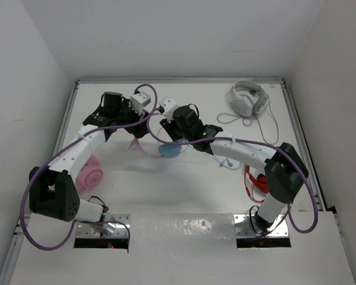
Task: Wrap the headphones
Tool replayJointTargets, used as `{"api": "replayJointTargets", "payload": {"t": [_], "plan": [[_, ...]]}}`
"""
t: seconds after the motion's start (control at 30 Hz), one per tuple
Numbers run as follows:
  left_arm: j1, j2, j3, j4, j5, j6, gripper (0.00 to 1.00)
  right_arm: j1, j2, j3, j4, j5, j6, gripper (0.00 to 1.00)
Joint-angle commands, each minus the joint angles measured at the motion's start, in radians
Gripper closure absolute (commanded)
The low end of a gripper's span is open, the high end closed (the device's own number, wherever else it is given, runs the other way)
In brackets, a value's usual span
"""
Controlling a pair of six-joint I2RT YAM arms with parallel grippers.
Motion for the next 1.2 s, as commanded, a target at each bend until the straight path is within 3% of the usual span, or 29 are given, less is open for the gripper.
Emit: {"api": "replayJointTargets", "payload": {"t": [0.0, 0.13, 0.2, 0.23, 0.27, 0.3, 0.33, 0.43, 0.53, 0.67, 0.77, 0.8, 0.83, 0.87, 0.9, 0.93, 1.03, 1.17], "plan": [[-0.007, 0.004, -0.02, 0.021, -0.16, 0.015, 0.38, -0.005, -0.007, 0.062, 0.099, -0.068, 0.027, 1.0], [-0.008, 0.005, -0.028, 0.006, -0.174, 0.025, 0.59, -0.005, -0.013, 0.079, 0.105, -0.15, 0.044, 1.0], [-0.01, 0.007, -0.026, -0.006, -0.165, 0.024, 0.89, -0.005, -0.015, 0.091, 0.086, -0.186, 0.049, 0.98], [-0.01, 0.007, -0.023, -0.009, -0.169, 0.021, 0.98, -0.005, -0.016, 0.097, 0.077, -0.223, 0.047, 0.83], [-0.008, 0.007, -0.016, -0.023, -0.172, 0.021, 1.0, -0.003, -0.025, 0.102, 0.065, -0.24, 0.044, 0.59], [-0.008, 0.007, -0.014, -0.031, -0.192, 0.021, 1.0, -0.005, -0.038, 0.088, 0.053, -0.257, 0.038, 0.14], [-0.007, 0.007, -0.008, -0.032, -0.207, 0.019, 1.0, -0.006, -0.054, 0.071, 0.054, -0.263, 0.036, 0.01], [0.006, 0.007, 0.006, -0.026, -0.267, 0.018, 1.0, -0.005, -0.171, -0.037, 0.1, -0.294, -0.016, 0.01], [0.021, 0.001, 0.047, -0.02, -0.296, 0.027, 1.0, -0.005, -0.336, -0.192, 0.216, -0.442, -0.079, 0.01], [0.021, -0.01, 0.107, -0.055, -0.228, 0.057, 1.0, -0.006, -0.514, -0.37, 0.283, -0.517, -0.172, 0.03], [0.022, -0.021, 0.161, -0.115, -0.151, 0.076, 1.0, -0.011, -0.544, -0.473, 0.307, -0.405, -0.218, 0.55], [0.022, -0.024, 0.184, -0.141, -0.137, 0.076, 1.0, -0.017, -0.545, -0.527, 0.327, -0.374, -0.221, 0.68], [0.022, -0.032, 0.193, -0.152, -0.125, 0.076, 1.0, -0.02, -0.542, -0.55, 0.37, -0.353, -0.228, 0.65], [0.022, -0.035, 0.198, -0.163, -0.108, 0.077, 1.0, -0.031, -0.536, -0.596, 0.396, -0.322, -0.232, 0.44], [0.022, -0.041, 0.202, -0.166, -0.103, 0.074, 1.0, -0.035, -0.516, -0.616, 0.452, -0.31, -0.232, 0.09], [0.022, -0.044, 0.201, -0.166, -0.103, 0.065, 1.0, -0.037, -0.506, -0.631, 0.482, -0.299, -0.226, 0.04], [0.021, -0.052, 0.196, -0.174, -0.097, 0.059, 1.0, -0.04, -0.457, -0.658, 0.59, -0.219, -0.212, 0.03], [0.019, -0.067, 0.182, -0.189, -0.074, 0.071, 1.0, -0.052, -0.423, -0.636, 0.626, -0.119, -0.209, 0.09]]}}
